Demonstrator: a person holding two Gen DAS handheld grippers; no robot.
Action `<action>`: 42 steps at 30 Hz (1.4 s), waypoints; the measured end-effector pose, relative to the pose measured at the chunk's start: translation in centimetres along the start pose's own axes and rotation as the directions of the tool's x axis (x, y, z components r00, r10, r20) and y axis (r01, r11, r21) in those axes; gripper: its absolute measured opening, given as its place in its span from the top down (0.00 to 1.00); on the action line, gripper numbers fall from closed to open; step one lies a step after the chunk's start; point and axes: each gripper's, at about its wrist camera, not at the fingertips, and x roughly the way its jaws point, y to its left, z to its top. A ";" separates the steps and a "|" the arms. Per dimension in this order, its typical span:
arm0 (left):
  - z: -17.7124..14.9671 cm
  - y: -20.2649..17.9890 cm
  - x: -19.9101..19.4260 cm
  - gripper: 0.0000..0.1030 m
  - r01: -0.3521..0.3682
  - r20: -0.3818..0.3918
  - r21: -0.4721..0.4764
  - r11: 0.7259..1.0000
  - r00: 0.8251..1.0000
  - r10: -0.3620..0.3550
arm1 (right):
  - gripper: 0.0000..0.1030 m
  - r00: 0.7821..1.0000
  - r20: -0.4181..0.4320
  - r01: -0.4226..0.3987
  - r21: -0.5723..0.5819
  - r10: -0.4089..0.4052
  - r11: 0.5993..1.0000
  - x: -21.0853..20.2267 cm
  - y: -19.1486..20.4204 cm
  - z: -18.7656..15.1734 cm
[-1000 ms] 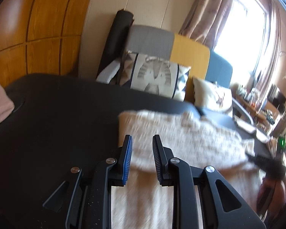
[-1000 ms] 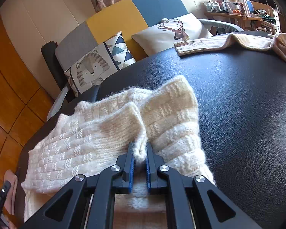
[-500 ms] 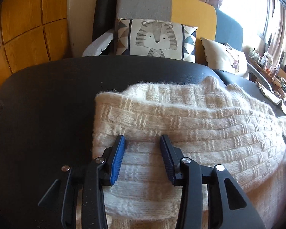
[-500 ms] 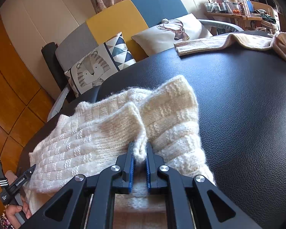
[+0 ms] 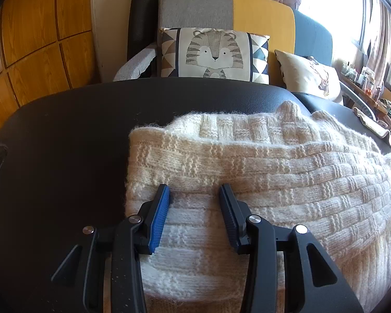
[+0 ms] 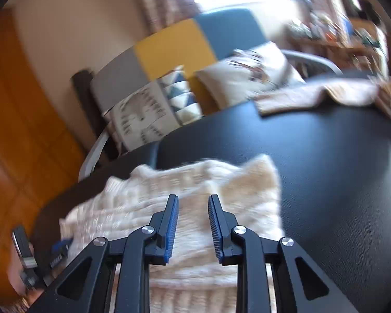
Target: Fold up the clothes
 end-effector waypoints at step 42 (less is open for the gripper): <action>0.1 0.2 0.1 0.58 0.012 0.010 -0.014 1.000 1.000 -0.012 | 0.79 0.997 -0.054 0.043 -0.185 -0.054 0.982 5.3 2.5 -3.5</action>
